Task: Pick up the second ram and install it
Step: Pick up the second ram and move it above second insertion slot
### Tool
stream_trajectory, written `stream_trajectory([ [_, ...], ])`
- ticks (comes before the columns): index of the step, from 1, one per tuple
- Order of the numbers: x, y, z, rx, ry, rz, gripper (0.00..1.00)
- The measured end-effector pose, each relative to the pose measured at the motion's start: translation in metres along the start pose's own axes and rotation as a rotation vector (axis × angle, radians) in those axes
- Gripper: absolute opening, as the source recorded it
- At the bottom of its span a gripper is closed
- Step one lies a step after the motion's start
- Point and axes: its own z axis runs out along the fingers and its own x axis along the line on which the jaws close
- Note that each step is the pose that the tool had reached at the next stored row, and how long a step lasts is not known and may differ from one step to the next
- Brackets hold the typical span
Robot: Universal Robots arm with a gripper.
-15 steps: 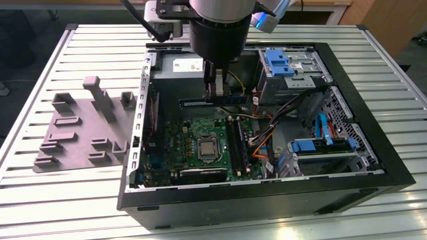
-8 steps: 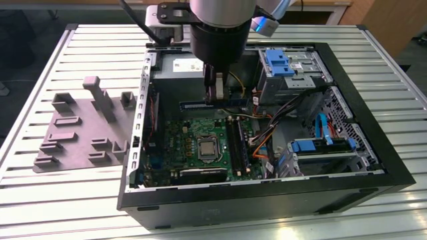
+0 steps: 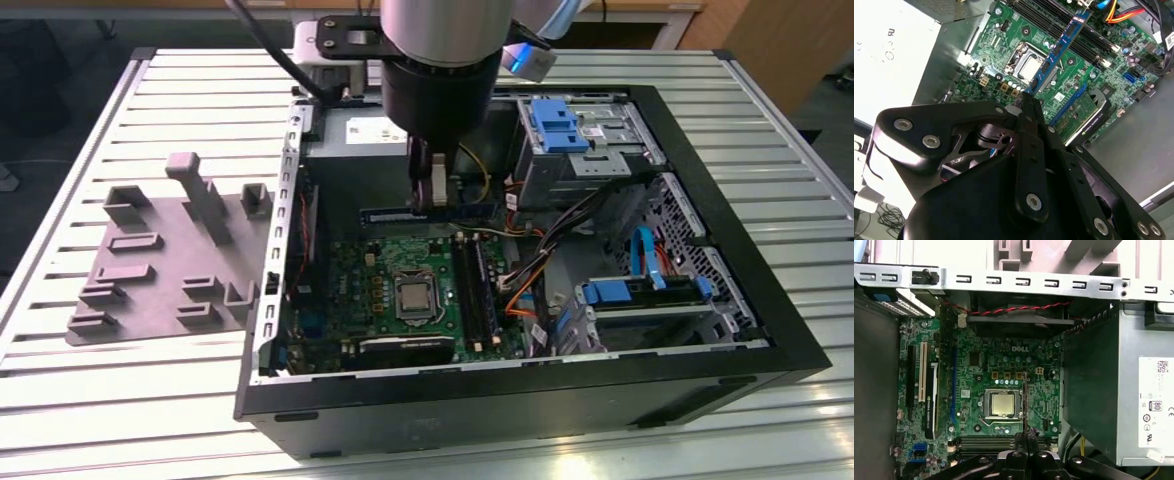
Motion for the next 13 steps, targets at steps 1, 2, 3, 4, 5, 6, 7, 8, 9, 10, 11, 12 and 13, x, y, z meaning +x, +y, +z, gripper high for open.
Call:
stream_trajectory([
  [1, 0.0003, -0.0001, 0.0007, 0.0000, 0.0001, 0.000, 0.11],
  [2, 0.0005, -0.0001, 0.0015, 0.0000, 0.0000, 0.000, 0.11],
  [3, 0.0007, -0.0002, 0.0023, 0.0001, 0.0000, 0.000, 0.11],
  [4, 0.0010, -0.0003, 0.0030, 0.0000, 0.0001, 0.000, 0.11],
  [5, 0.0012, -0.0003, 0.0038, 0.0000, 0.0001, 0.001, 0.11],
  [6, 0.0015, -0.0004, 0.0046, 0.0000, 0.0001, 0.001, 0.11],
  [7, 0.0017, -0.0004, 0.0054, 0.0000, 0.0001, 0.001, 0.11],
  [8, 0.0019, -0.0005, 0.0062, 0.0000, 0.0001, 0.001, 0.11],
  [9, 0.0022, -0.0005, 0.0069, 0.0000, 0.0001, 0.001, 0.11],
  [10, 0.0024, -0.0006, 0.0077, 0.0001, 0.0000, 0.001, 0.11],
  [11, 0.0026, -0.0006, 0.0085, 0.0001, 0.0000, 0.001, 0.11],
  [12, 0.0029, -0.0007, 0.0092, 0.0001, 0.0000, 0.001, 0.11],
  [13, 0.0031, -0.0008, 0.0100, 0.0001, 0.0000, 0.002, 0.11],
])
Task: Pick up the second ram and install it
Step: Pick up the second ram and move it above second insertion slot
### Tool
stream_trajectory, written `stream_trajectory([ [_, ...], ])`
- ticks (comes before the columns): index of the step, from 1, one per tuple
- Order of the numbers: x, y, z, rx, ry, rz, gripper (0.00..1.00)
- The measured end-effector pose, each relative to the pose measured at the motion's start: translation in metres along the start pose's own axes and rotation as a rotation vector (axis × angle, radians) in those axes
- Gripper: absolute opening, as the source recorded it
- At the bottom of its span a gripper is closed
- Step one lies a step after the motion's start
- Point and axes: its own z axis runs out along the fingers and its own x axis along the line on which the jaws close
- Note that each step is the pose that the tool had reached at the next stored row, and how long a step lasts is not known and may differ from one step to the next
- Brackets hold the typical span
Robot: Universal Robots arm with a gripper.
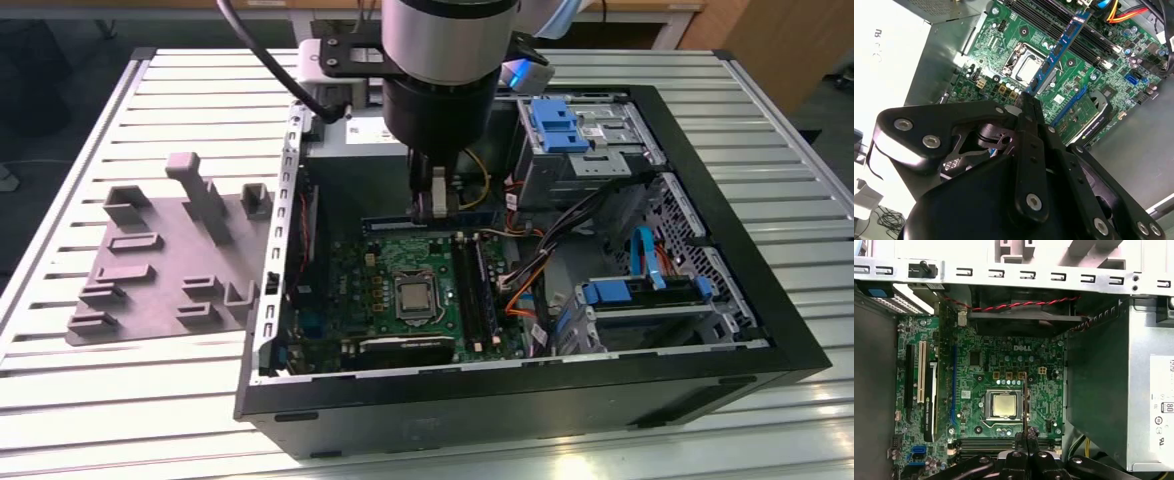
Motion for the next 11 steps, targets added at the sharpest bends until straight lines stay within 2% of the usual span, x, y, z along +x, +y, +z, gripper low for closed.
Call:
stream_trajectory([
  [11, 0.0029, -0.0008, 0.0077, 0.0000, 0.0001, 0.001, 0.11],
])
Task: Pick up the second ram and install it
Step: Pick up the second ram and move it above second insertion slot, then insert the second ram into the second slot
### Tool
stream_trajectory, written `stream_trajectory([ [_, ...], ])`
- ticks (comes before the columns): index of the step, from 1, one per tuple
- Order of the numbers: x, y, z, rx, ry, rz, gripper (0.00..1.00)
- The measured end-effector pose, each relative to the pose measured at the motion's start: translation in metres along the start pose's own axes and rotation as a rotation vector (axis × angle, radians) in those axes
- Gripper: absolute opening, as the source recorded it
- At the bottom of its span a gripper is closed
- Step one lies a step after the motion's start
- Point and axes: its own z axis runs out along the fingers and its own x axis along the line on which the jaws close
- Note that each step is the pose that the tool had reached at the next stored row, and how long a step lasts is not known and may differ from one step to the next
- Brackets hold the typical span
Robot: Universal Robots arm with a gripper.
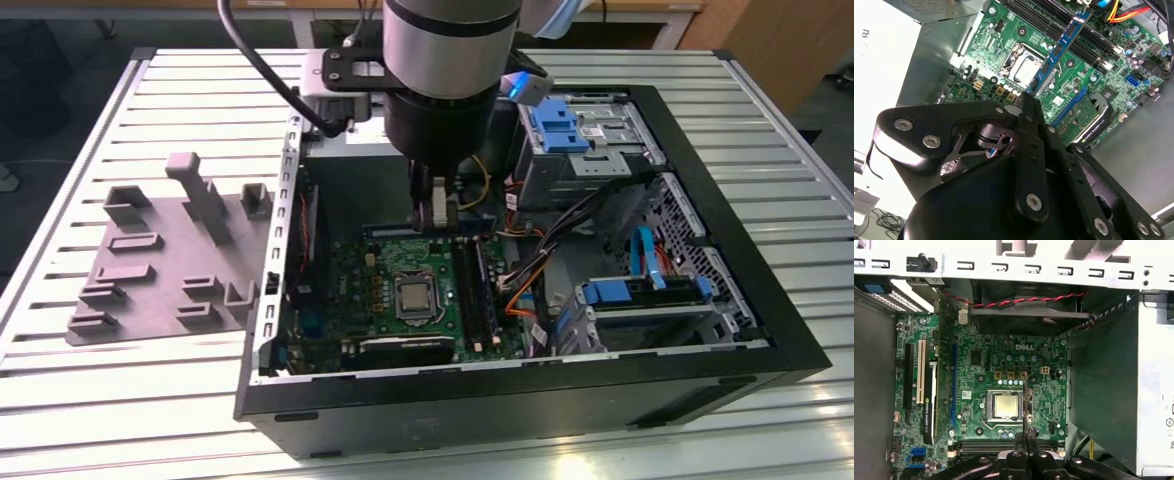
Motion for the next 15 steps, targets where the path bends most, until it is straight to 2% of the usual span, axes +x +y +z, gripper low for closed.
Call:
stream_trajectory([
  [15, 0.0004, -0.0019, 0.0019, 0.0001, 0.0000, 0.000, 0.11],
])
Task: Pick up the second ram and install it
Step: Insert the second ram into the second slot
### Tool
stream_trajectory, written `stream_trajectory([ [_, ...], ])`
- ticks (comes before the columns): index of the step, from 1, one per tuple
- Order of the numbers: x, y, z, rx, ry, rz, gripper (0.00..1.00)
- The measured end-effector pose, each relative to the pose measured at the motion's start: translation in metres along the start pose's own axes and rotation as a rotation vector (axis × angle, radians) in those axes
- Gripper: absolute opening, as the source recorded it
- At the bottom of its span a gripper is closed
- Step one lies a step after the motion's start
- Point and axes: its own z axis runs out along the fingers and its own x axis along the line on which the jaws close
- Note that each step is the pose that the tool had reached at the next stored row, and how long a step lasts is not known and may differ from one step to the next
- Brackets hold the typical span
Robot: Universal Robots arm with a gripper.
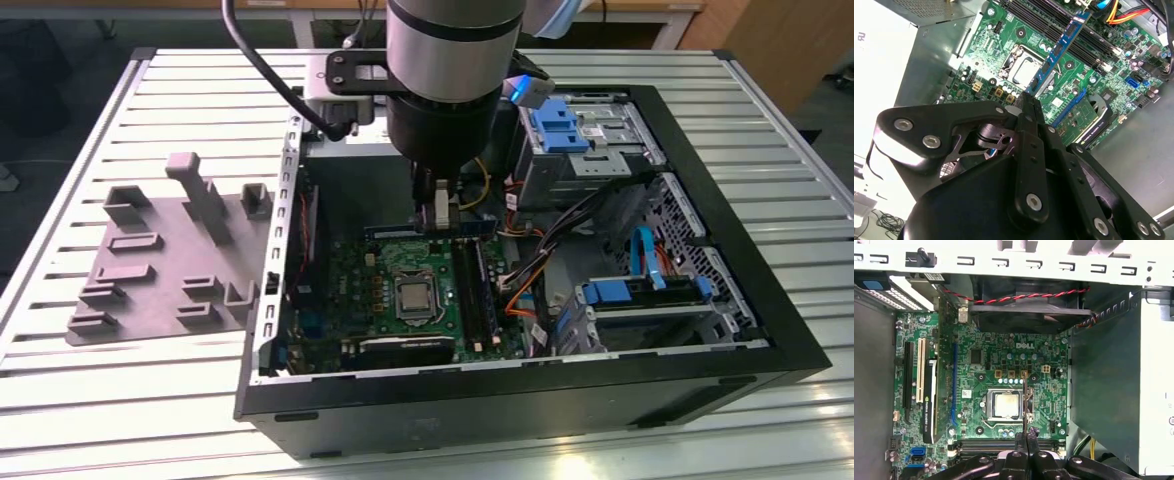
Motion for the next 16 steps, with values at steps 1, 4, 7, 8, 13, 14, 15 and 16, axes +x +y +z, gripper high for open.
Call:
stream_trajectory([
  [1, 0.0000, -0.0001, 0.0000, 0.0000, 0.0000, 0.000, 0.11],
  [4, 0.0000, -0.0001, 0.0001, 0.0002, -0.0001, 0.003, 0.11],
  [7, 0.0000, -0.0002, 0.0001, 0.0020, -0.0009, 0.028, 0.11],
  [8, 0.0000, -0.0001, 0.0001, 0.0027, -0.0011, 0.039, 0.11],
  [13, 0.0000, -0.0001, 0.0001, 0.0073, -0.0031, 0.106, 0.11],
  [14, 0.0000, -0.0001, 0.0002, 0.0082, -0.0036, 0.121, 0.11],
  [15, 0.0000, -0.0001, 0.0002, 0.0092, -0.0039, 0.135, 0.11],
  [16, 0.0000, -0.0001, 0.0002, 0.0103, -0.0044, 0.150, 0.11],
])
